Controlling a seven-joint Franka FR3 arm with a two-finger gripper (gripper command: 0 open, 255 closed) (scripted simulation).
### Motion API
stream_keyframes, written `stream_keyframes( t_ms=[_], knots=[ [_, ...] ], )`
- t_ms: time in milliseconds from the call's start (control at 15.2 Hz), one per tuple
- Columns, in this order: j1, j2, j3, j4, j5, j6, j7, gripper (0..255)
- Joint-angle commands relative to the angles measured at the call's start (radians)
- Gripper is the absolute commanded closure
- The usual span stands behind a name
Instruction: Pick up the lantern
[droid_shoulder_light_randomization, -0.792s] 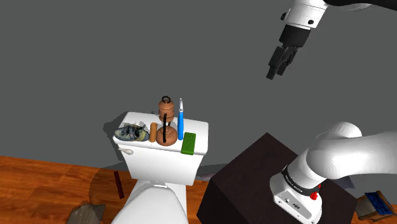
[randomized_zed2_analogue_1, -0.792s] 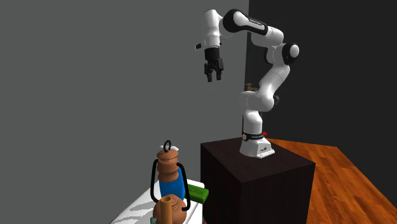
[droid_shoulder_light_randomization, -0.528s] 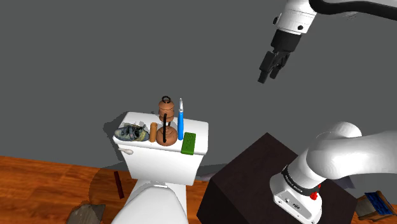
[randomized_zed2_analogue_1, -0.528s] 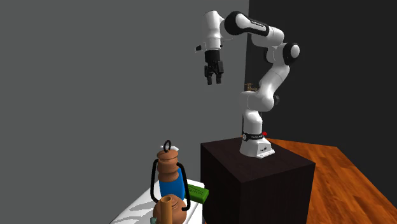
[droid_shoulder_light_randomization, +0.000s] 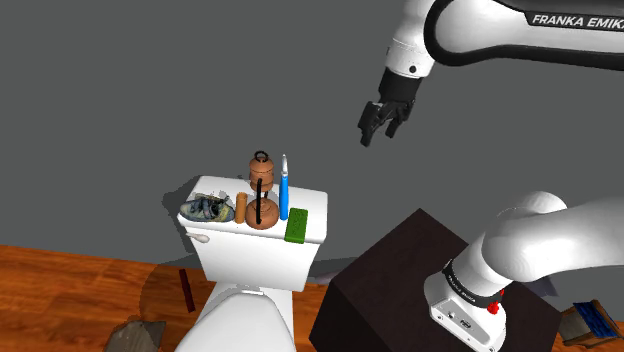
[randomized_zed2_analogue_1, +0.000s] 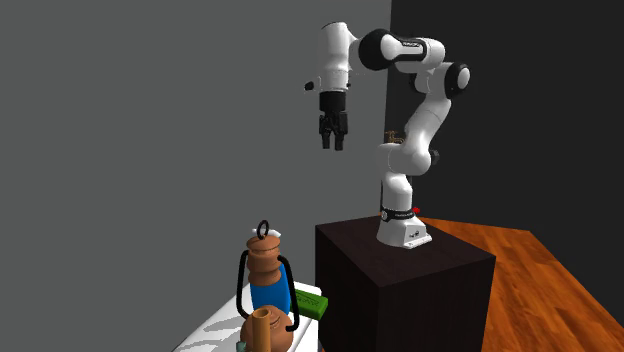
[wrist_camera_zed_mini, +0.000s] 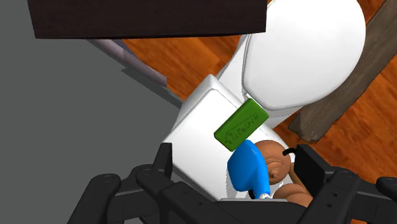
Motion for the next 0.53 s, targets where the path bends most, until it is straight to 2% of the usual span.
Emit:
stream_keyframes(
  t_ms=[0,264,462],
  knots=[
    [-0.004,0.055,0.049,0.006,0.003,0.066,0.057,0],
    [-0.018,0.172,0.146,0.034,-0.013,0.179,0.177,0],
    [-0.036,0.274,0.218,0.073,-0.049,0.256,0.277,0]
  ],
)
